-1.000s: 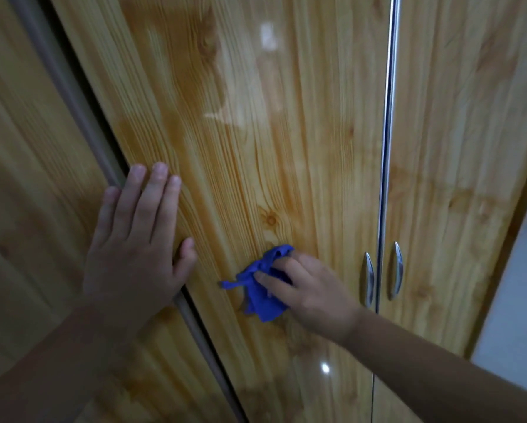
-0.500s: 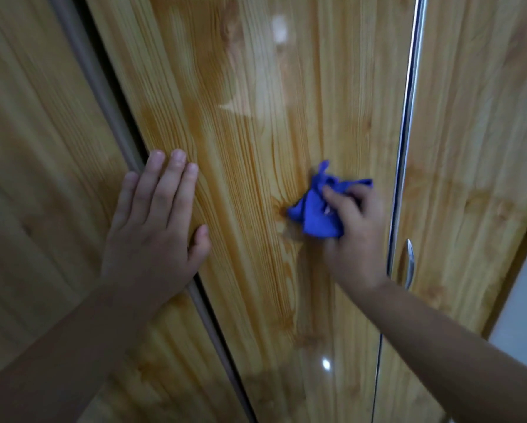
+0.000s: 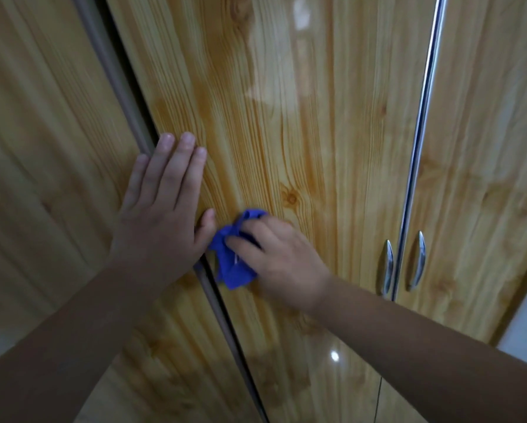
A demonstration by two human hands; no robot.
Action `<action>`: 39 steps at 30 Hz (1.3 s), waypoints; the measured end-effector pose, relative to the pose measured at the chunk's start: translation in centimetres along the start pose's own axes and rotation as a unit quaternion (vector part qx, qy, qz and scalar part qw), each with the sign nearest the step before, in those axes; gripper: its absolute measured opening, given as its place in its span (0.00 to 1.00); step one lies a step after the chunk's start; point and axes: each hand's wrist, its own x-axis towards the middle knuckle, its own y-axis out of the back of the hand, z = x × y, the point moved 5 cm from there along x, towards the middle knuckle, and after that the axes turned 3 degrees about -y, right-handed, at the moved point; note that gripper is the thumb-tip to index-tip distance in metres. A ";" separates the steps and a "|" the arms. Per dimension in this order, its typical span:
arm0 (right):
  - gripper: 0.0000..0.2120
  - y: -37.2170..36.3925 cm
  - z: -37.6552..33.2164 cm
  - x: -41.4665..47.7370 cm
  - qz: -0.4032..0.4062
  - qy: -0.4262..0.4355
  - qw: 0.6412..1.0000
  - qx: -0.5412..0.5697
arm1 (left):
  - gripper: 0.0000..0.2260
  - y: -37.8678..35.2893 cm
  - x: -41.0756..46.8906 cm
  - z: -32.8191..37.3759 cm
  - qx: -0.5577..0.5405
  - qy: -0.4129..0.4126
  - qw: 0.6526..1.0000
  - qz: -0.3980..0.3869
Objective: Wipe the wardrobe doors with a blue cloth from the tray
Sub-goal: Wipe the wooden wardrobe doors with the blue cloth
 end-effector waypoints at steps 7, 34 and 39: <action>0.14 1.2 2.9 -0.3 0.088 -0.075 0.993 0.007 | 0.33 0.1 0.1 -0.1 -0.008 -0.003 1.000 0.001; 0.33 11.2 13.6 -11.8 0.011 -0.437 0.888 0.144 | 0.17 2.7 4.5 7.0 -0.228 -0.039 0.973 0.013; 0.34 14.1 17.7 -12.2 0.042 -0.466 0.864 0.185 | 0.16 2.1 7.5 10.9 -0.232 -0.068 0.970 0.017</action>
